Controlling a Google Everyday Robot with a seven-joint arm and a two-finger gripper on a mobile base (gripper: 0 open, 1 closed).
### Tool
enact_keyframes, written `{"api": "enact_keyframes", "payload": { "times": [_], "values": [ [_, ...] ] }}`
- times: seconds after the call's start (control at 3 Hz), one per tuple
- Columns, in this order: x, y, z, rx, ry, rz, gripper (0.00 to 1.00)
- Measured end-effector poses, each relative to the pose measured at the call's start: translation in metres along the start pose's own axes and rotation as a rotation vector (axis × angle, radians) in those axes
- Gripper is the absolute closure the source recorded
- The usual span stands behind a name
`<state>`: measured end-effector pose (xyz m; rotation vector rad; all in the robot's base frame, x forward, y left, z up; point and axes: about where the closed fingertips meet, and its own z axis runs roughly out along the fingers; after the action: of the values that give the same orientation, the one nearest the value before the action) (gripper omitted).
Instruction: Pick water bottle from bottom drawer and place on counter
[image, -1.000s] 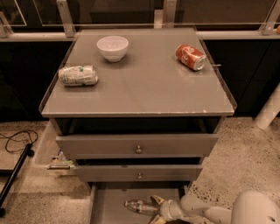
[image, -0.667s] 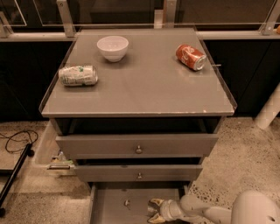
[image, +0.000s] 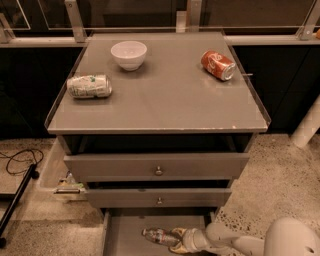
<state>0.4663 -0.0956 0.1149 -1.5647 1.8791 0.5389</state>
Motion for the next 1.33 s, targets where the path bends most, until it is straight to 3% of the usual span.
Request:
{"api": "enact_keyframes", "payload": {
  "times": [0.33, 1.0, 1.33],
  "values": [
    [0.0, 0.0, 0.0, 0.0, 0.0, 0.0, 1.0],
    [-0.004, 0.003, -0.017, 0.016, -0.016, -0.007, 1.0],
    [-0.006, 0.004, -0.049, 0.06, -0.047, -0.012, 1.0]
  ]
}}
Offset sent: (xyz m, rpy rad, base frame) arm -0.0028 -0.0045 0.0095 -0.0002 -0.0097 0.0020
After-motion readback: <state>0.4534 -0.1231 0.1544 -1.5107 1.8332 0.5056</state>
